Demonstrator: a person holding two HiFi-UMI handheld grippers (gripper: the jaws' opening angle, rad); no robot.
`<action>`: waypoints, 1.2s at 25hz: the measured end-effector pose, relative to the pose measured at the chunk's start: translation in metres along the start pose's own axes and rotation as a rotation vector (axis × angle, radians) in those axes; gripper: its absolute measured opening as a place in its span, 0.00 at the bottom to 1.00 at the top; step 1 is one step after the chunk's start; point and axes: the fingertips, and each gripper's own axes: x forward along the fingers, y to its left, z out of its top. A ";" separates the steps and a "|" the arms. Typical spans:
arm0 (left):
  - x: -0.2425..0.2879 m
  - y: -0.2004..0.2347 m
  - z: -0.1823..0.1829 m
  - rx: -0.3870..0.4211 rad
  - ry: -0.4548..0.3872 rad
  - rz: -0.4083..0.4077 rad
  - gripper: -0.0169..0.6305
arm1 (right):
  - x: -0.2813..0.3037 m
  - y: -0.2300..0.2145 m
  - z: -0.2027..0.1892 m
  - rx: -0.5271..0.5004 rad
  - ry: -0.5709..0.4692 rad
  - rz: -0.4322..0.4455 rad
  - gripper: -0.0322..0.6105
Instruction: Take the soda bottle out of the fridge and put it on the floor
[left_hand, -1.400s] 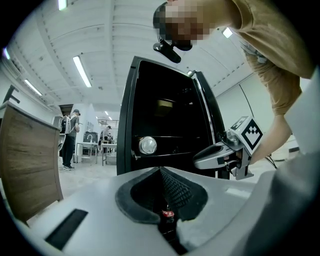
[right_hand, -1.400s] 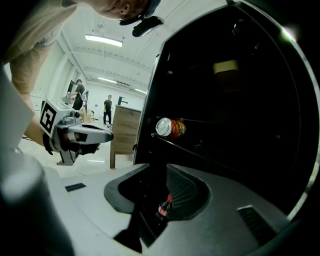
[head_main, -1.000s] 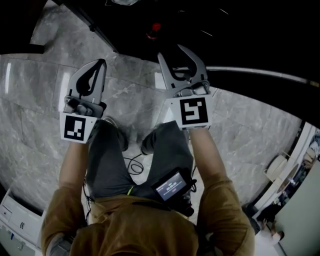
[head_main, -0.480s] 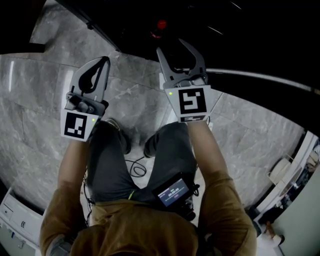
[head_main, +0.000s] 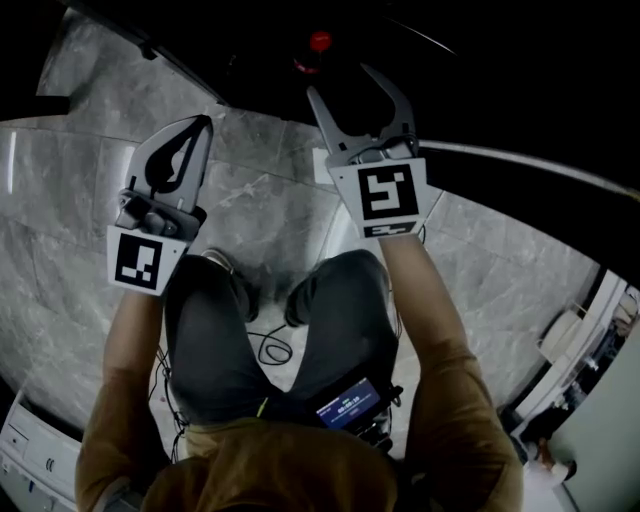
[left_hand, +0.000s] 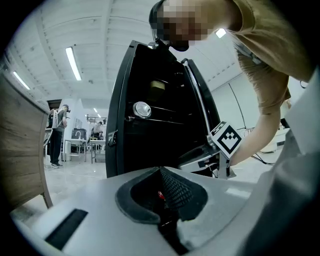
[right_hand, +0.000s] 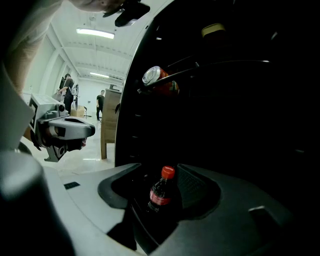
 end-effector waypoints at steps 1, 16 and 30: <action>0.001 0.000 -0.003 0.002 -0.001 -0.005 0.03 | 0.001 0.001 -0.003 -0.005 0.005 0.000 0.36; 0.017 0.001 -0.032 -0.036 -0.027 -0.026 0.03 | 0.039 0.002 -0.038 0.014 0.032 -0.005 0.47; 0.019 0.002 -0.063 0.020 -0.079 -0.086 0.03 | 0.066 -0.006 -0.073 0.032 0.016 -0.049 0.52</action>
